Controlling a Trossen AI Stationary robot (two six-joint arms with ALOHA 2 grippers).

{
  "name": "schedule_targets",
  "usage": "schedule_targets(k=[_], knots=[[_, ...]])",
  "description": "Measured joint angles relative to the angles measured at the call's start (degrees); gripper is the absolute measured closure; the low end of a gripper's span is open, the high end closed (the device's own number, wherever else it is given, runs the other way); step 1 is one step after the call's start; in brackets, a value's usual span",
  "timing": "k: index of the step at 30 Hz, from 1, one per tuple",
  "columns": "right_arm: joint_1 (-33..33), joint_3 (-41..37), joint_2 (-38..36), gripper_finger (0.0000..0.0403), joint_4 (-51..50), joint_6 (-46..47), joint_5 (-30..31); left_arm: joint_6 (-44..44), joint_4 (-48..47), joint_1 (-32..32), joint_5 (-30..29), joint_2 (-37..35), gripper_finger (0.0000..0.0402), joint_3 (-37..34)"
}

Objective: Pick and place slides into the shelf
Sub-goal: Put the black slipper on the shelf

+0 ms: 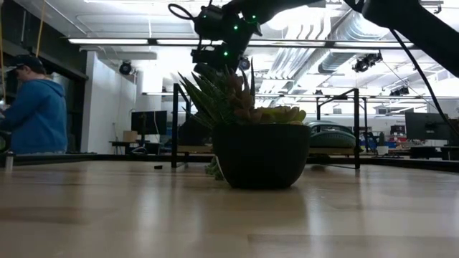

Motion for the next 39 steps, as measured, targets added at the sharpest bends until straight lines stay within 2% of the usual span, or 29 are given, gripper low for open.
schedule_targets(k=[8, 17, 22, 31, 39], knots=[[-0.20, 0.02, -0.02, 0.0213, 0.58, -1.89, 3.14, 1.02, -0.68, 0.00, -0.39, -0.08, 0.0245, 0.00], [-1.72, 0.02, -0.02, 0.0213, 0.81, -2.71, 2.62, 1.43, 1.19, 0.00, -2.28, -0.06, 0.0245, 0.00], [-1.72, 0.02, -0.02, 0.0213, 1.52, -1.49, 2.19, 1.73, 4.25, 0.00, -0.36, 0.95, 0.0245, 0.00], [-0.11, 0.17, 2.55, 0.0213, 3.07, -0.79, 1.50, 3.04, 0.75, 0.04, -0.17, 2.23, 0.0245, 0.00], [1.18, 0.31, 5.33, 0.0213, 3.42, -0.04, 3.31, 4.93, -2.40, 0.04, -1.06, -2.23, 0.0245, 0.00]])
